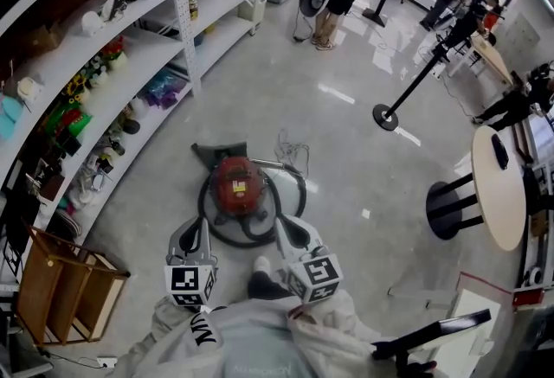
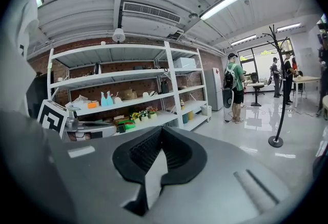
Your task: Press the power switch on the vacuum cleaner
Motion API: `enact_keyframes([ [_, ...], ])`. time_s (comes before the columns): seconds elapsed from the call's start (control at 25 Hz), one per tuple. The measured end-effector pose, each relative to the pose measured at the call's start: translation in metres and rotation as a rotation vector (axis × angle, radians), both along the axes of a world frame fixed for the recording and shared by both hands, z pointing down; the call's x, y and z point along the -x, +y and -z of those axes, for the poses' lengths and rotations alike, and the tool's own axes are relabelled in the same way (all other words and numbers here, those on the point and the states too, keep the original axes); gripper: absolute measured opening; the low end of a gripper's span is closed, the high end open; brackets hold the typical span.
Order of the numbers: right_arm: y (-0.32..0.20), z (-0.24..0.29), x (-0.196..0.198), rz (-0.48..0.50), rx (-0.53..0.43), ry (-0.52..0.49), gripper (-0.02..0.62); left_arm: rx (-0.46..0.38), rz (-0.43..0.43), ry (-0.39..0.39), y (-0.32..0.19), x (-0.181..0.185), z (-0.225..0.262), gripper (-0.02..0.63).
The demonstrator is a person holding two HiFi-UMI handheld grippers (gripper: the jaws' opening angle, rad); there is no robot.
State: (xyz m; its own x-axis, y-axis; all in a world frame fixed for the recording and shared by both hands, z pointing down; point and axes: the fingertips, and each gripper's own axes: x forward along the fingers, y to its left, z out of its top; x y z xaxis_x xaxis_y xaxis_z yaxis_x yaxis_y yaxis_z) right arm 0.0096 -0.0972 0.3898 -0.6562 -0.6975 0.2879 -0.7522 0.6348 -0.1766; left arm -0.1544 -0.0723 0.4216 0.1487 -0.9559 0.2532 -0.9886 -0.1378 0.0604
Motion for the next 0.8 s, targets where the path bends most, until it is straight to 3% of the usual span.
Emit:
enact_keyframes([
  [0.56, -0.056, 0.000, -0.041, -0.019, -0.013, -0.053, 0.002, -0.010, -0.015, -0.055, -0.051, -0.036, 0.010, 0.000],
  [0.8, -0.073, -0.004, -0.048, 0.013, -0.006, -0.074, 0.002, 0.000, 0.019, -0.076, -0.061, -0.043, 0.012, 0.000],
])
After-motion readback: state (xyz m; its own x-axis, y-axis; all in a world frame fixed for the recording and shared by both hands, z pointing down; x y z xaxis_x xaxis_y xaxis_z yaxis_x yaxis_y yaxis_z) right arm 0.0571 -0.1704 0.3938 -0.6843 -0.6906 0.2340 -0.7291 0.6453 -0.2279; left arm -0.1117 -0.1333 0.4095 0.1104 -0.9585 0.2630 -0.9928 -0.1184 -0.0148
